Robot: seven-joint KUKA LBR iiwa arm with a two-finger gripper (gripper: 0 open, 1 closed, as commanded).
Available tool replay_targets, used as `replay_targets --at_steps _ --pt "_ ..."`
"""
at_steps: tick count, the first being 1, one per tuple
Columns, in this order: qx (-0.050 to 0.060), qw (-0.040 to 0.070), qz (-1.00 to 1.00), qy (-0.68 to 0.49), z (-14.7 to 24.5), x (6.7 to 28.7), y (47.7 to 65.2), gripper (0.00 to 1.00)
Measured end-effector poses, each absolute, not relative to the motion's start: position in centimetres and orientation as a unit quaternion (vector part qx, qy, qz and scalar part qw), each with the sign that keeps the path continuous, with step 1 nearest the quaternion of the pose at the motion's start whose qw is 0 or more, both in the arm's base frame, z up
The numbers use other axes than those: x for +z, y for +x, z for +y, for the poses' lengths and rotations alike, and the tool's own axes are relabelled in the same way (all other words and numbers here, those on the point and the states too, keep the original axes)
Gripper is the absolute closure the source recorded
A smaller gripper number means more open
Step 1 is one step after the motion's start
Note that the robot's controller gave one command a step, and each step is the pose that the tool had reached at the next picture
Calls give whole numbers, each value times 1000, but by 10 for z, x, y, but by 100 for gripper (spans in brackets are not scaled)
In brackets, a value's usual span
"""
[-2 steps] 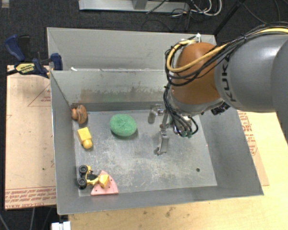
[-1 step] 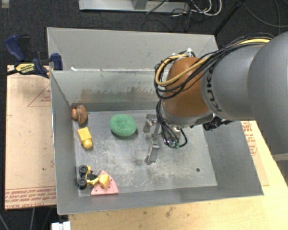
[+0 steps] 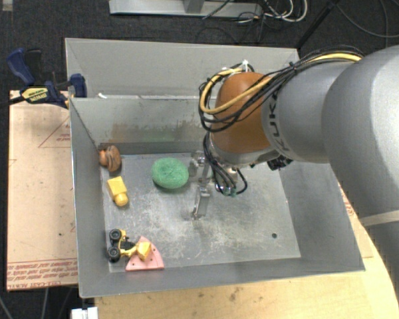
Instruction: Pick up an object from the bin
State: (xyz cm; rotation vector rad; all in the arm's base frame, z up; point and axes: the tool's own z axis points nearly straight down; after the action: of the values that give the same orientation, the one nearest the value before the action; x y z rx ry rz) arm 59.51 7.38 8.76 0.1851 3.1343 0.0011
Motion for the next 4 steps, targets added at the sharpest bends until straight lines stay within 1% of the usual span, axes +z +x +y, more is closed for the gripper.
replay_targets --at_steps 1,2,3,4 --pt "1 1 998 69 119 83 603 100" --pt "1 1 998 68 118 83 603 0" --pt "1 1 998 68 118 83 603 0" --pt "0 2 998 69 162 76 631 0"
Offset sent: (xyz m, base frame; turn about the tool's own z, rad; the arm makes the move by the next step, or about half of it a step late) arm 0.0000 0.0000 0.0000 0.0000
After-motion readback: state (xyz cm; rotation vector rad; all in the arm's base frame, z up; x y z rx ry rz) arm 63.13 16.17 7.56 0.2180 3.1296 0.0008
